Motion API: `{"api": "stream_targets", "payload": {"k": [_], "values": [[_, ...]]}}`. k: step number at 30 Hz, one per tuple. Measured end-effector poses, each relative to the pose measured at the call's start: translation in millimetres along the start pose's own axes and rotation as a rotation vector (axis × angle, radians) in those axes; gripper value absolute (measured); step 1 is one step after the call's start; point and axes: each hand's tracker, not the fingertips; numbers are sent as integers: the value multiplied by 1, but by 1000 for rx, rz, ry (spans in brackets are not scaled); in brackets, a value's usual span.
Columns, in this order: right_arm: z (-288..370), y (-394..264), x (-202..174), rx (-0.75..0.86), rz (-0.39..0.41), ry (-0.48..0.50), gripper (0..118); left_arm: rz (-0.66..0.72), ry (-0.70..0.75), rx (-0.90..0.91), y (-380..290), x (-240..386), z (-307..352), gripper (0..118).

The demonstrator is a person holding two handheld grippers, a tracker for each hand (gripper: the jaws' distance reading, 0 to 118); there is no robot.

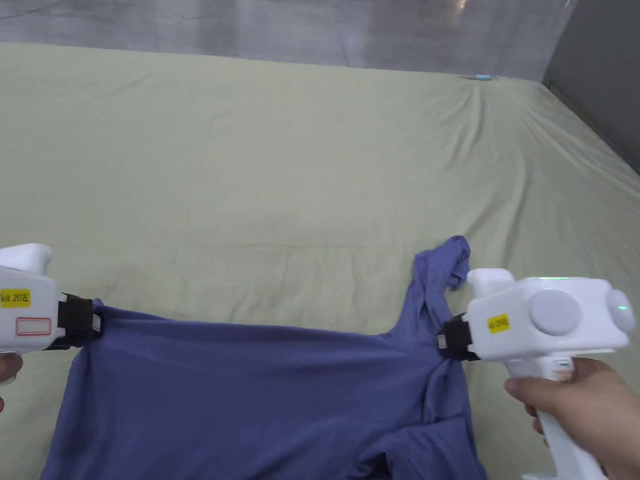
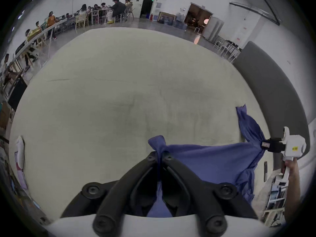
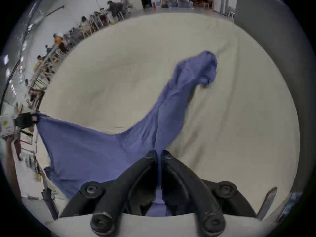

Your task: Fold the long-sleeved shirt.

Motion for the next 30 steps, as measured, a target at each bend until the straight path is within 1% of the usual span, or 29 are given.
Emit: {"api": "stream_targets", "payload": {"k": [2,4,6,8,10,15,16,18,19,20,21,22,23,24,25,26,27,28,30], "values": [[40,6,-6,61,44,31,0,22,-35,28,5,0,23,0],[78,18,-9,108,108,32,0,52,-61,81,18,-2,45,0],[114,37,-19,161,180,2,0,68,-104,127,39,2,72,0],[152,65,-28,235,260,-50,0,69,-137,189,66,9,102,0],[186,101,-37,304,298,-73,0,41,-157,248,95,22,131,0],[264,203,-57,460,373,-193,0,-27,-132,419,189,51,197,0],[276,220,-63,488,405,-227,0,-37,-130,447,207,57,207,0],[298,259,-74,550,476,-340,0,-63,-105,510,247,71,229,0],[311,280,-80,569,498,-384,0,-70,-91,532,265,80,239,0],[323,300,-86,595,505,-433,0,-86,-68,562,284,88,249,0],[334,319,-89,620,512,-458,0,-87,-37,601,301,98,258,0],[343,338,-92,652,526,-507,0,-91,-16,605,317,110,269,0],[356,355,-98,664,517,-588,0,-81,-21,642,329,120,280,0],[368,369,-103,693,517,-608,0,-62,-28,677,342,128,290,0],[382,383,-109,727,506,-654,0,-51,-39,702,358,137,301,0],[395,396,-112,770,502,-689,0,-54,-26,719,370,146,312,0],[408,407,-116,779,498,-707,0,-44,-14,761,393,152,313,0],[422,417,-121,804,489,-747,0,-48,-23,751,406,158,323,0],[446,432,-128,855,472,-785,0,-14,-24,819,422,167,343,0]]}}
